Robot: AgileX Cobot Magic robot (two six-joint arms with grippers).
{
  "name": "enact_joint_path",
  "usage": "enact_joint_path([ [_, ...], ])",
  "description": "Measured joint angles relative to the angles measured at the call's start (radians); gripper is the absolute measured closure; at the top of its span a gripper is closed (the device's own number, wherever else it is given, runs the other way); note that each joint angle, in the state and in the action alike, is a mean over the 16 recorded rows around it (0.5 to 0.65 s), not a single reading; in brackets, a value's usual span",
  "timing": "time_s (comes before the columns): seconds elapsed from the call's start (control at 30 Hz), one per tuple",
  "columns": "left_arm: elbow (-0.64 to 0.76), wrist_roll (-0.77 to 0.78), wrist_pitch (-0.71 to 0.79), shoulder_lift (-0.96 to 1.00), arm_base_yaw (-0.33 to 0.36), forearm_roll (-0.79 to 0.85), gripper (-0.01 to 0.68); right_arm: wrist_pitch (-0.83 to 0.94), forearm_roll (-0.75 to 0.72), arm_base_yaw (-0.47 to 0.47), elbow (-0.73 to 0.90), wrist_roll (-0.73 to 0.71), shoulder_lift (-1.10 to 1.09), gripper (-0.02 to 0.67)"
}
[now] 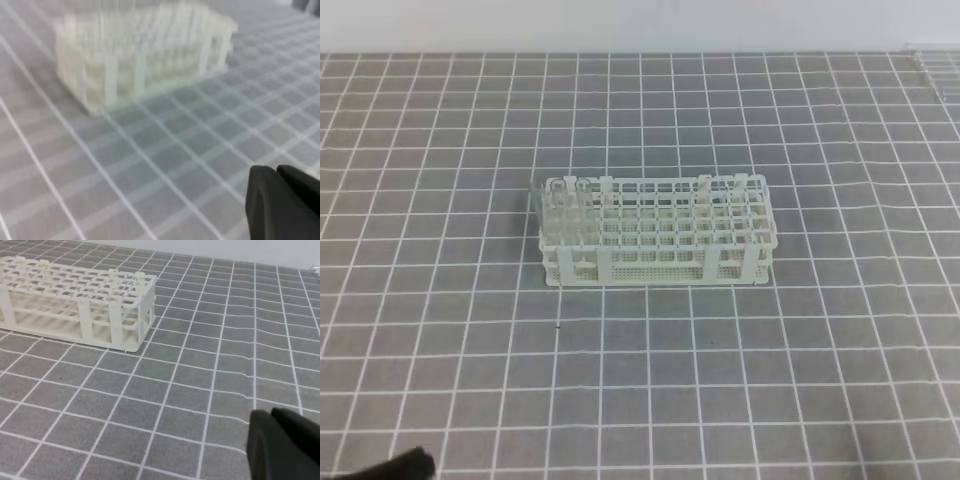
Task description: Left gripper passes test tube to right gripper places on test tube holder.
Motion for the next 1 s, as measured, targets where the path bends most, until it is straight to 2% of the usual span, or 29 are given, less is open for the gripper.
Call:
enact_joint_path([
  [0.13, 0.000, 0.001, -0.061, -0.001, 0.111, 0.044, 0.674, 0.000, 0.000, 0.000, 0.000, 0.000, 0.000, 0.662],
  [0.33, 0.002, 0.000, -0.150, -0.035, 0.345, 0.050, 0.674, 0.000, 0.000, 0.000, 0.000, 0.000, 0.001, 0.662],
  [0.53, 0.000, 0.060, -0.118, -0.088, 0.511, -0.048, 0.674, 0.000, 0.000, 0.000, 0.000, 0.000, 0.001, 0.662],
  [0.7, 0.001, 0.175, -0.063, -0.126, 0.573, -0.160, 0.674, 0.000, 0.000, 0.000, 0.000, 0.000, 0.001, 0.662],
  [1.0, 0.003, 0.368, 0.052, -0.143, 0.584, -0.290, 0.674, 0.000, 0.000, 0.000, 0.000, 0.000, 0.001, 0.662],
])
